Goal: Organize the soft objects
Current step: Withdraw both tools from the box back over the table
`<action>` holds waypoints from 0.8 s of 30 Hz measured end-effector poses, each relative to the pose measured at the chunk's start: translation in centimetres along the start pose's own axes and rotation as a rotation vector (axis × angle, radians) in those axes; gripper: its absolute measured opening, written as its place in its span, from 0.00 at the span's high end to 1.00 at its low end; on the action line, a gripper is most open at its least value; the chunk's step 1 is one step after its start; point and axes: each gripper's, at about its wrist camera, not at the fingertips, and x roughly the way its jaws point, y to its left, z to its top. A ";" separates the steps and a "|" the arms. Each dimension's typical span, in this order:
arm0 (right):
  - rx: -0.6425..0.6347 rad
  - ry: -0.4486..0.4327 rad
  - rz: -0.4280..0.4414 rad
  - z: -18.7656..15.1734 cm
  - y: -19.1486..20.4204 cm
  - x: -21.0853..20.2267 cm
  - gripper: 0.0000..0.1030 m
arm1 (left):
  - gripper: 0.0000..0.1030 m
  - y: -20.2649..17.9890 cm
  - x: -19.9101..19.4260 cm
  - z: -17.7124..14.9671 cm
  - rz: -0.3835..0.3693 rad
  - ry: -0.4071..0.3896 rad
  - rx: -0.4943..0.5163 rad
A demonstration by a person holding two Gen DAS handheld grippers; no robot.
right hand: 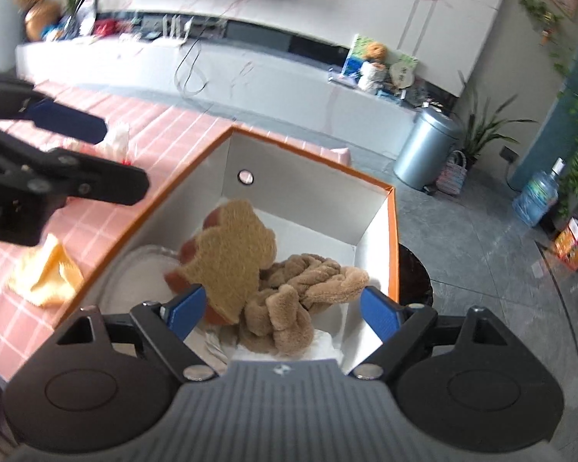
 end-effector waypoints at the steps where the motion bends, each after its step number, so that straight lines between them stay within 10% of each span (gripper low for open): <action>1: 0.019 -0.015 -0.001 0.0 0.3 -0.3 0.17 | 0.23 0.1 -0.5 -0.1 0.010 -0.017 -0.002; 11: 0.152 -0.191 -0.027 -0.5 5.5 -3.8 0.15 | 0.24 1.7 -4.8 -2.4 0.128 -0.171 -0.008; 24: 0.257 -0.272 -0.025 -1.8 12.3 -4.8 0.05 | 0.31 6.0 -7.6 -8.3 0.320 -0.185 -0.156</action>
